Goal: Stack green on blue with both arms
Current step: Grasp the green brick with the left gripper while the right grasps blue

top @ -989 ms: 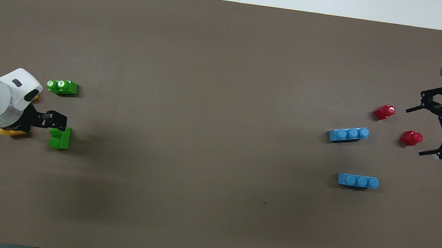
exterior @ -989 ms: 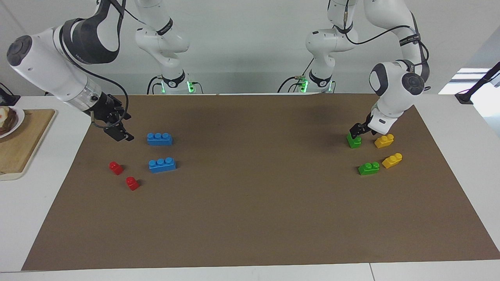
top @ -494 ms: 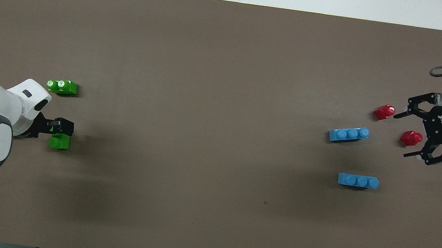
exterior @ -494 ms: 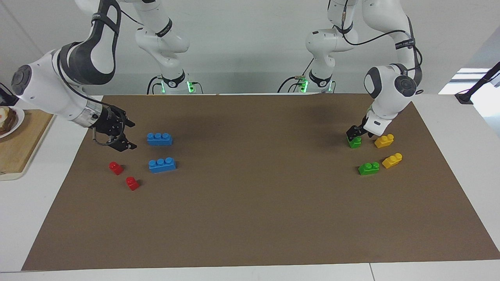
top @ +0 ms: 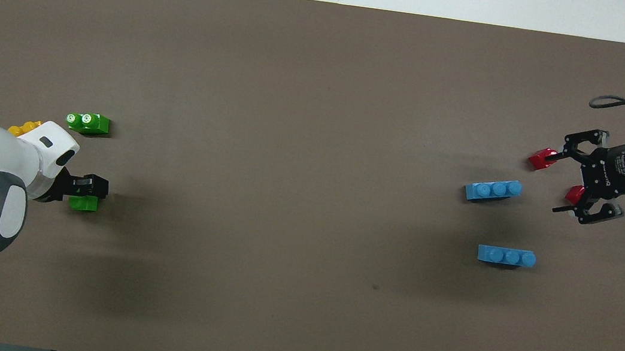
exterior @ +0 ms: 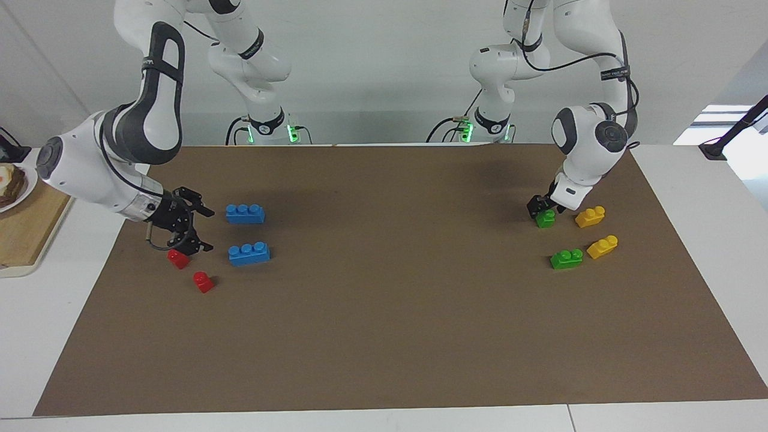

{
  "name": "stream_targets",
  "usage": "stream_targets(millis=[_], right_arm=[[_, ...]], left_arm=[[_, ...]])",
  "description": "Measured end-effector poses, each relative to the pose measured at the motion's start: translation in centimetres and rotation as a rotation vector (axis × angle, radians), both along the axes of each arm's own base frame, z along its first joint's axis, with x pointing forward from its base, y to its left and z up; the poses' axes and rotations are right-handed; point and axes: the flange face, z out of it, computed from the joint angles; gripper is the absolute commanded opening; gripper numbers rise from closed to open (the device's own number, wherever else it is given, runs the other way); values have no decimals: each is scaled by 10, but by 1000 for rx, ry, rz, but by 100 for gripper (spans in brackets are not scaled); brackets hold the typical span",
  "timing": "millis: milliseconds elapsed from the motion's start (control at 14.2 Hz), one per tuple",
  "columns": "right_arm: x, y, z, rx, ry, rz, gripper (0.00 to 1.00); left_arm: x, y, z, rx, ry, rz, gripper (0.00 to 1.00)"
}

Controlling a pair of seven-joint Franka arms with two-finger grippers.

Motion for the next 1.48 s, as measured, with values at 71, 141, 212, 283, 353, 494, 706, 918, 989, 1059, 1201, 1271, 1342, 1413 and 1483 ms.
stream_targets(millis=[71, 141, 212, 283, 353, 494, 706, 918, 989, 1059, 1201, 1271, 1342, 1413, 1483], right_arm=[[1, 5, -5, -5, -9, 1, 97], [1, 9, -7, -8, -14, 5, 97], [2, 15, -9, -11, -21, 11, 97], [3, 21, -12, -15, -26, 15, 97], [2, 25, -16, -18, -26, 17, 97], [0, 27, -28, -17, -18, 12, 97], [3, 29, -45, -13, -13, 0, 97], [7, 30, -65, -8, -12, -16, 97], [8, 30, -70, -8, -8, -14, 97], [8, 30, -72, -8, -9, -7, 97], [8, 30, -75, -4, -23, 27, 97], [8, 29, -77, -4, -28, 38, 97], [8, 29, -81, -5, -31, 43, 97], [7, 28, -85, -6, -34, 48, 97], [5, 28, -90, -9, -39, 55, 97]], left_arm=[[-1, -1, -2, 0, 1, -2, 77], [-1, -2, -2, 0, 1, -4, 59], [-1, -2, -2, 0, 0, -4, 24], [-1, -3, -2, 0, -1, -3, 0], [-1, -3, -2, 0, -1, -1, 0], [-1, -4, -2, 1, -1, 0, 0], [1, -8, 2, 1, 4, 3, 0], [20, -10, 39, 10, 31, 60, 0], [27, -12, 56, 13, 39, 85, 0], [33, -14, 69, 12, 41, 108, 0], [39, -18, 82, -7, 38, 153, 0], [39, -19, 83, -14, 37, 172, 0], [39, -19, 84, -17, 37, 188, 0], [40, -19, 84, -17, 36, 202, 0], [40, -19, 85, -17, 36, 216, 0]])
